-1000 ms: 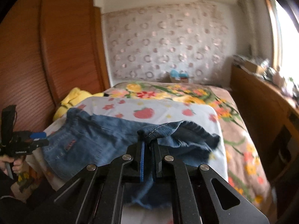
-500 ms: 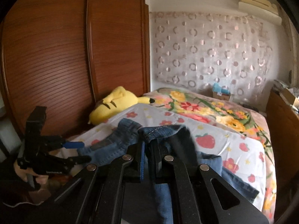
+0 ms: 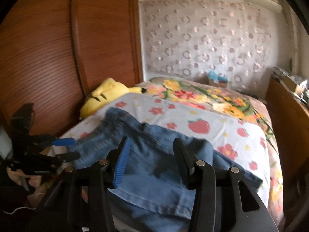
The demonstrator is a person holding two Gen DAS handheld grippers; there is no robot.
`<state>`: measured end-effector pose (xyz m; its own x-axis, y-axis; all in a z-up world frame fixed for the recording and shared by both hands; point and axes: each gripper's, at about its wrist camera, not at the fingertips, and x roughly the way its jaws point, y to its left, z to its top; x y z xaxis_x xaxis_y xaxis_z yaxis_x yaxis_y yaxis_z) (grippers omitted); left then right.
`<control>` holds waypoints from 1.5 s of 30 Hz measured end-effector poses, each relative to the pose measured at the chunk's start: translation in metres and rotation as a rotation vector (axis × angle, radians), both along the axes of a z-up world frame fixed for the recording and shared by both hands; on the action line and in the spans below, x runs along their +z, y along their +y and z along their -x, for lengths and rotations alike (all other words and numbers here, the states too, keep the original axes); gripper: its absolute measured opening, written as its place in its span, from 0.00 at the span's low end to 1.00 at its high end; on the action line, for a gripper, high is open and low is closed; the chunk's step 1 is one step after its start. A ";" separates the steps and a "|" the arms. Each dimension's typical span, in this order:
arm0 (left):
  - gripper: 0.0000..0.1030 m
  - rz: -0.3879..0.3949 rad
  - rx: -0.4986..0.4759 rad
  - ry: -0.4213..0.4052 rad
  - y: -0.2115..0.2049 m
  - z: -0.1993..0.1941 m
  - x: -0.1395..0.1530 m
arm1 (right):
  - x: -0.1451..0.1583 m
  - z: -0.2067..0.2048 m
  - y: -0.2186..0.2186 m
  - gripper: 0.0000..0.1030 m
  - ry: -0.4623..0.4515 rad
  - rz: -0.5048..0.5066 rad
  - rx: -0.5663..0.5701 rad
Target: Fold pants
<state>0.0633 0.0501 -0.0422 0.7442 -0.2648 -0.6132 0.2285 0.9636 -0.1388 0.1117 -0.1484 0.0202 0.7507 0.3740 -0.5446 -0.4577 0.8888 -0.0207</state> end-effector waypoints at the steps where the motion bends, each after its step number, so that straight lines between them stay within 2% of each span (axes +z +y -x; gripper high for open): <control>1: 0.52 0.001 -0.007 -0.001 -0.004 0.000 0.001 | -0.004 0.001 -0.005 0.47 0.006 0.001 -0.013; 6: 0.52 0.014 -0.051 -0.012 -0.021 0.003 0.005 | -0.028 0.007 -0.033 0.51 0.052 0.015 -0.071; 16: 0.52 0.009 -0.146 -0.019 -0.058 0.006 0.014 | -0.065 0.019 -0.083 0.51 0.137 -0.019 -0.159; 20: 0.52 -0.022 -0.202 0.005 -0.078 0.003 0.004 | -0.073 0.023 -0.090 0.51 0.163 -0.019 -0.169; 29: 0.52 -0.002 -0.221 0.039 -0.081 -0.008 -0.008 | -0.089 0.020 -0.092 0.51 0.213 0.009 -0.155; 31: 0.42 0.006 -0.229 0.041 -0.081 -0.010 -0.009 | -0.092 0.015 -0.091 0.51 0.220 0.003 -0.147; 32: 0.40 0.006 -0.231 0.046 -0.082 -0.011 -0.010 | -0.094 0.010 -0.091 0.51 0.229 -0.002 -0.145; 33: 0.29 0.011 -0.237 0.046 -0.081 -0.012 -0.010 | -0.096 0.006 -0.091 0.51 0.238 -0.007 -0.144; 35: 0.22 0.026 -0.252 0.047 -0.081 -0.012 -0.010 | -0.097 -0.002 -0.090 0.21 0.256 -0.035 -0.125; 36: 0.15 0.036 -0.251 0.045 -0.079 -0.012 -0.008 | -0.096 -0.005 -0.088 0.06 0.268 -0.043 -0.108; 39: 0.07 0.044 -0.228 0.018 -0.069 -0.008 0.000 | -0.082 -0.010 -0.077 0.03 0.240 -0.042 -0.071; 45: 0.05 0.060 -0.158 -0.065 -0.038 0.009 0.029 | -0.028 -0.016 -0.030 0.01 0.098 0.001 0.031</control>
<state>0.0547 0.0118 -0.0129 0.7279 -0.4162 -0.5449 0.3867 0.9054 -0.1751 0.1275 -0.1787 -0.0074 0.6821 0.3953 -0.6152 -0.4849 0.8742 0.0242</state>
